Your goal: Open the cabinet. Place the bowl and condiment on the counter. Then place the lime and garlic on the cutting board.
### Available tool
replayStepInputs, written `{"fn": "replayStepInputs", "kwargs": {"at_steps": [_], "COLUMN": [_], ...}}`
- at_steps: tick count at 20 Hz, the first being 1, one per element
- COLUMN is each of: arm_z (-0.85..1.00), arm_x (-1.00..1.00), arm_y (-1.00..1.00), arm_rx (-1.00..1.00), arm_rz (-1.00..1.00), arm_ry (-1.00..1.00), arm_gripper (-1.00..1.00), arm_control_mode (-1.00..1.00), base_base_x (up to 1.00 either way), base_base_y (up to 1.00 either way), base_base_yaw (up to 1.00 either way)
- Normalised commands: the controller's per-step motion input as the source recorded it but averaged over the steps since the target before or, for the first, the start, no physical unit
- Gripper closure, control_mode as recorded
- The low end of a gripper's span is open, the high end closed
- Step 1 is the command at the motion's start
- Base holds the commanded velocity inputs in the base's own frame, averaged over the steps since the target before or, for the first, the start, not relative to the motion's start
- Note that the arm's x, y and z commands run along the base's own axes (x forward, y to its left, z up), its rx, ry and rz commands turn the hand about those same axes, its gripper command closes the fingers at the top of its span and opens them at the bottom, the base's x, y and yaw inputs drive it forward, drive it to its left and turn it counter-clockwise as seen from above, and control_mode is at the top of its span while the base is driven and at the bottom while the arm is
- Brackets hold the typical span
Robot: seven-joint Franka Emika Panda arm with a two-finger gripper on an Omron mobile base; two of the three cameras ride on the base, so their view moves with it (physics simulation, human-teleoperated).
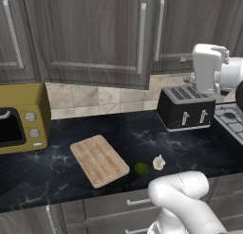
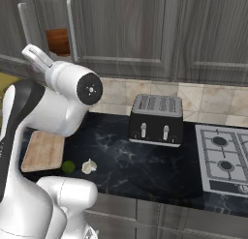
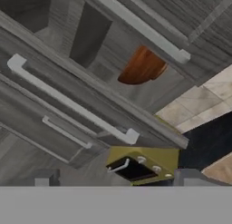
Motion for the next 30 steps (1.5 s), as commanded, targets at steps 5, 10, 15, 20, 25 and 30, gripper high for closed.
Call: {"fn": "replayStepInputs", "kwargs": {"at_steps": [5,10,15,20,25,30], "arm_z": [0.11,0.0,0.0,0.0,-0.15,-0.09], "arm_x": [0.0,0.0,0.06,0.2,0.37,0.33], "arm_y": [-0.25,-0.01,0.0,-0.04,0.08,0.11], "arm_rx": [0.23,0.04,0.04,0.12,0.04,0.0], "arm_rz": [0.0,0.05,0.12,0.06,0.0,0.0], "arm_ry": [0.06,0.23,0.17,0.01,0.01,0.03], "arm_gripper": [-1.0,-1.0,-1.0,-1.0,-1.0,-1.0], "arm_control_mode": [-1.0,-1.0,-1.0,-1.0,-1.0,-1.0], "base_base_x": [0.0,0.0,0.0,0.0,0.0,0.0], "base_base_y": [0.0,0.0,0.0,0.0,0.0,0.0], "base_base_yaw": [0.0,0.0,0.0,0.0,0.0,0.0]}}
